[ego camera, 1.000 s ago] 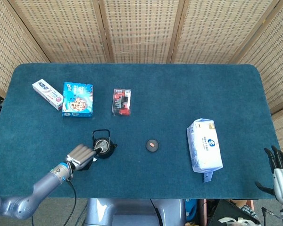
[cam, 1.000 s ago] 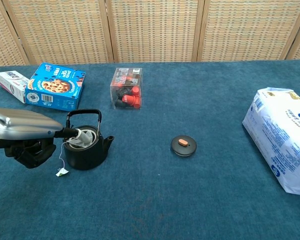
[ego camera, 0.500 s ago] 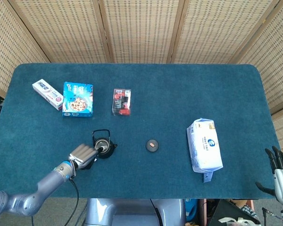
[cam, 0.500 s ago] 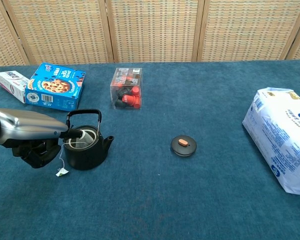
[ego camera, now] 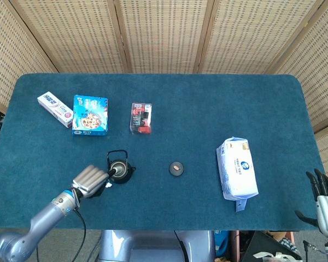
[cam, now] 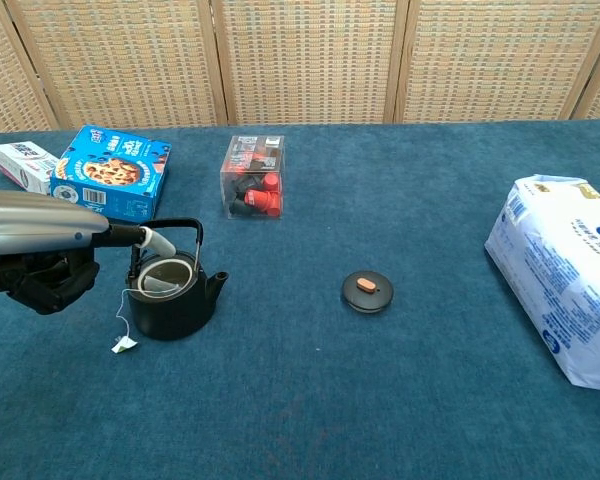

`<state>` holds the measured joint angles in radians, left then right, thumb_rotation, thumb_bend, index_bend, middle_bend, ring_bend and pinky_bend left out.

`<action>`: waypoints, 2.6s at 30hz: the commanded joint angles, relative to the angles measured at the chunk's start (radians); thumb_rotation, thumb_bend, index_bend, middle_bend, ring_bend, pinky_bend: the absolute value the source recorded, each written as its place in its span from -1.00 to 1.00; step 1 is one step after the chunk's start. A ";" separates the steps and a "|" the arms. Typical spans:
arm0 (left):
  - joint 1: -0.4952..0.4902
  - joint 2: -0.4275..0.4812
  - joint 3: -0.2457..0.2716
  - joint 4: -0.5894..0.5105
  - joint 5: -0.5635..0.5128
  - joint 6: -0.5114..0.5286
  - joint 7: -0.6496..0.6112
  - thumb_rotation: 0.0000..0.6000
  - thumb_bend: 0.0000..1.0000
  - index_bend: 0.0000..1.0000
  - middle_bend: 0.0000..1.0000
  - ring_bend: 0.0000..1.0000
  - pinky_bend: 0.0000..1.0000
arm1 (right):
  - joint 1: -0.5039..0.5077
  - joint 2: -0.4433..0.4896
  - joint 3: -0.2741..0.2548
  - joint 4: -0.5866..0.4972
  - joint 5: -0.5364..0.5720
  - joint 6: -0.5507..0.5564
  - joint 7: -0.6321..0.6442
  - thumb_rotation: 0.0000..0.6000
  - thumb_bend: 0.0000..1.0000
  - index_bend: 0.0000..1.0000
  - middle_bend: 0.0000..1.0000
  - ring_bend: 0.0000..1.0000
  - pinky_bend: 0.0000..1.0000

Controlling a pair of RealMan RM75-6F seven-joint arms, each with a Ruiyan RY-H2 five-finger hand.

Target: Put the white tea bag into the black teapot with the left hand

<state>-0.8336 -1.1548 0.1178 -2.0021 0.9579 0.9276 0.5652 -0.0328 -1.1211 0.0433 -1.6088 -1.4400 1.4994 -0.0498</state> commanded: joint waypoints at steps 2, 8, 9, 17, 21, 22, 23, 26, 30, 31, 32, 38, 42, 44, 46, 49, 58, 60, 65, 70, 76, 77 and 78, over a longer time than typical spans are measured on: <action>0.086 -0.003 0.009 0.005 0.082 0.125 -0.034 1.00 1.00 -0.87 0.66 0.51 0.45 | 0.001 0.000 0.002 0.000 -0.003 0.004 0.000 1.00 -0.68 -1.00 -0.99 -1.00 -0.95; 0.229 -0.042 0.011 0.066 0.211 0.350 -0.099 1.00 0.98 -0.87 0.28 0.16 0.32 | 0.011 -0.003 0.007 0.006 -0.018 0.006 0.003 1.00 -0.68 -1.00 -0.99 -1.00 -0.95; 0.259 -0.051 0.017 0.082 0.245 0.390 -0.118 1.00 0.92 -0.87 0.17 0.06 0.29 | 0.013 -0.005 0.008 0.008 -0.022 0.006 0.004 1.00 -0.68 -1.00 -0.99 -1.00 -0.95; 0.405 -0.087 0.027 0.173 0.361 0.549 -0.251 1.00 0.22 -0.89 -0.63 -0.68 -0.30 | 0.028 -0.015 0.010 0.020 -0.051 0.009 0.013 1.00 -0.68 -1.00 -0.99 -1.00 -0.95; 0.465 -0.088 0.038 0.210 0.398 0.589 -0.292 1.00 -0.02 -0.92 -0.97 -0.99 -0.82 | 0.035 -0.020 0.010 0.026 -0.063 0.008 0.016 1.00 -0.68 -1.00 -1.00 -1.00 -0.95; 0.475 -0.086 0.039 0.214 0.403 0.593 -0.297 1.00 -0.05 -0.92 -0.99 -1.00 -0.89 | 0.036 -0.021 0.009 0.028 -0.065 0.008 0.017 1.00 -0.68 -1.00 -1.00 -1.00 -0.96; 0.485 -0.084 0.040 0.217 0.408 0.598 -0.303 1.00 -0.08 -0.93 -1.00 -1.00 -0.96 | 0.037 -0.021 0.009 0.029 -0.068 0.008 0.017 1.00 -0.68 -1.00 -1.00 -1.00 -0.97; 0.524 -0.079 0.044 0.233 0.431 0.620 -0.322 1.00 -0.16 -0.96 -1.00 -1.00 -1.00 | 0.042 -0.027 0.008 0.033 -0.080 0.012 0.022 1.00 -0.71 -1.00 -1.00 -1.00 -1.00; 0.562 -0.079 0.041 0.252 0.442 0.636 -0.343 1.00 -0.26 -1.00 -1.00 -1.00 -1.00 | 0.045 -0.034 0.008 0.040 -0.089 0.017 0.027 1.00 -0.81 -1.00 -1.00 -1.00 -1.00; 0.570 -0.079 0.041 0.256 0.445 0.636 -0.347 1.00 -0.28 -1.00 -1.00 -1.00 -1.00 | 0.046 -0.035 0.008 0.040 -0.091 0.017 0.027 1.00 -0.83 -1.00 -1.00 -1.00 -1.00; 0.578 -0.078 0.042 0.259 0.449 0.633 -0.353 1.00 -0.31 -1.00 -1.00 -1.00 -1.00 | 0.047 -0.037 0.008 0.041 -0.094 0.018 0.028 1.00 -0.85 -1.00 -1.00 -1.00 -1.00; 0.604 -0.078 0.028 0.273 0.467 0.632 -0.355 1.00 -0.42 -1.00 -1.00 -1.00 -1.00 | 0.050 -0.040 0.007 0.045 -0.098 0.020 0.029 1.00 -0.94 -1.00 -1.00 -1.00 -1.00; 0.617 -0.078 0.016 0.276 0.469 0.634 -0.353 1.00 -0.46 -1.00 -1.00 -1.00 -1.00 | 0.050 -0.043 0.007 0.047 -0.099 0.023 0.029 1.00 -0.97 -1.00 -1.00 -1.00 -1.00; 0.621 -0.077 0.011 0.276 0.470 0.634 -0.353 1.00 -0.48 -1.00 -1.00 -1.00 -1.00 | 0.051 -0.044 0.007 0.048 -0.098 0.023 0.030 1.00 -1.00 -1.00 -1.00 -1.00 -1.00; 0.627 -0.074 0.007 0.278 0.479 0.632 -0.351 1.00 -0.51 -1.00 -1.00 -1.00 -1.00 | 0.052 -0.047 0.007 0.050 -0.100 0.024 0.032 1.00 -1.00 -1.00 -1.00 -1.00 -1.00; 0.635 -0.072 0.000 0.281 0.489 0.626 -0.351 1.00 -0.58 -1.00 -1.00 -1.00 -1.00 | 0.054 -0.049 0.007 0.052 -0.101 0.024 0.032 1.00 -1.00 -1.00 -1.00 -1.00 -1.00; 0.642 -0.054 -0.011 0.272 0.495 0.582 -0.316 1.00 -0.63 -1.00 -1.00 -1.00 -1.00 | 0.053 -0.048 0.004 0.049 -0.101 0.026 0.029 1.00 -1.00 -1.00 -1.00 -1.00 -1.00; 0.646 -0.052 -0.016 0.267 0.496 0.577 -0.314 1.00 -0.63 -1.00 -1.00 -1.00 -1.00 | 0.052 -0.048 0.004 0.048 -0.100 0.027 0.026 1.00 -1.00 -1.00 -1.00 -1.00 -1.00; 0.656 -0.050 -0.025 0.261 0.512 0.582 -0.316 1.00 -0.64 -1.00 -1.00 -1.00 -1.00 | 0.052 -0.049 0.004 0.047 -0.101 0.031 0.024 1.00 -1.00 -1.00 -1.00 -1.00 -1.00; 0.671 -0.050 -0.027 0.265 0.550 0.596 -0.337 1.00 -0.72 -1.00 -1.00 -1.00 -1.00 | 0.054 -0.052 0.004 0.051 -0.109 0.037 0.027 1.00 -1.00 -1.00 -1.00 -1.00 -1.00; 0.683 -0.055 -0.032 0.282 0.578 0.603 -0.342 1.00 -0.73 -1.00 -1.00 -1.00 -1.00 | 0.053 -0.052 0.003 0.054 -0.112 0.041 0.031 1.00 -1.00 -1.00 -1.00 -1.00 -1.00; 0.684 -0.055 -0.031 0.285 0.584 0.602 -0.341 1.00 -0.73 -1.00 -1.00 -1.00 -1.00 | 0.053 -0.052 0.003 0.054 -0.112 0.042 0.032 1.00 -1.00 -1.00 -1.00 -1.00 -1.00; 0.685 -0.054 -0.032 0.285 0.586 0.599 -0.337 1.00 -0.74 -1.00 -1.00 -1.00 -1.00 | 0.052 -0.052 0.003 0.054 -0.113 0.043 0.032 1.00 -1.00 -1.00 -1.00 -1.00 -1.00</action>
<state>-0.1500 -1.2090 0.0863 -1.7187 1.5411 1.5287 0.2253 0.0198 -1.1730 0.0461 -1.5549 -1.5523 1.5421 -0.0177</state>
